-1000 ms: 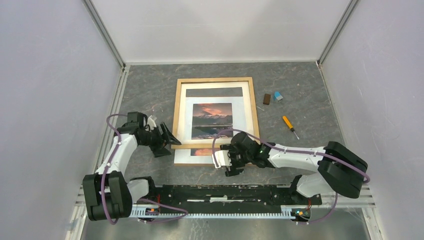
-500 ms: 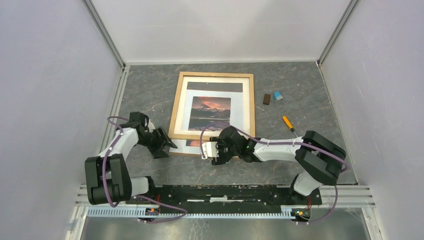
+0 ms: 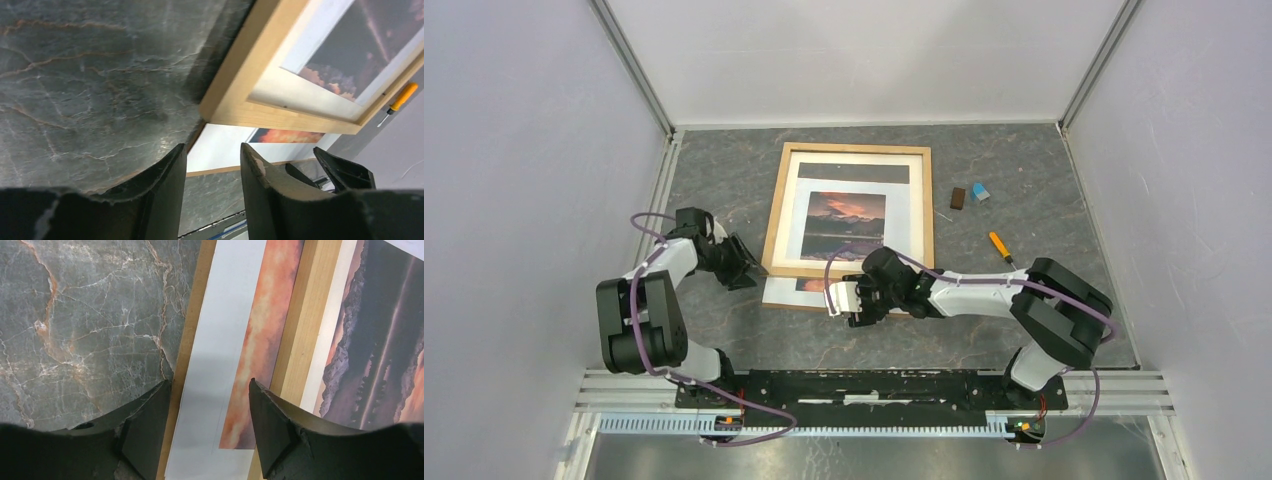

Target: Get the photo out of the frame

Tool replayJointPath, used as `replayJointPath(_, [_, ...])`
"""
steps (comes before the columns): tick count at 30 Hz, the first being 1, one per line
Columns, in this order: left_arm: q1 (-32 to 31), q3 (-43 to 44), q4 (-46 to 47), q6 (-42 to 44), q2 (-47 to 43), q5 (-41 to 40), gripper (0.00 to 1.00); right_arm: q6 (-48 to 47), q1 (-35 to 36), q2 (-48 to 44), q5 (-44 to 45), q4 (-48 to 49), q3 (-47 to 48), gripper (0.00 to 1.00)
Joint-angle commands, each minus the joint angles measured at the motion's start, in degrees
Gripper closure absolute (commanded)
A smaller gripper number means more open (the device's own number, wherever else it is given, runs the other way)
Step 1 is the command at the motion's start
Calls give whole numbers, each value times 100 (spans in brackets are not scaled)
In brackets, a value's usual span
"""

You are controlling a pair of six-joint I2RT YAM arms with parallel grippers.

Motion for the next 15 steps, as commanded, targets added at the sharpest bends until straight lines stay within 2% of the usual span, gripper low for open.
replayJointPath(1, [103, -206, 198, 210, 69, 1, 51, -93, -70, 322, 12, -1050, -88, 35])
replayJointPath(5, [86, -559, 302, 124, -23, -42, 54, -95, -105, 409, 3, -1094, -4, 36])
replayJointPath(11, [79, -648, 559, 113, 390, 60, 55, -76, -114, 562, -56, -1128, 144, 39])
replayJointPath(15, [75, -614, 666, 142, 431, 552, 61, -108, -121, 650, -71, -1174, 236, 40])
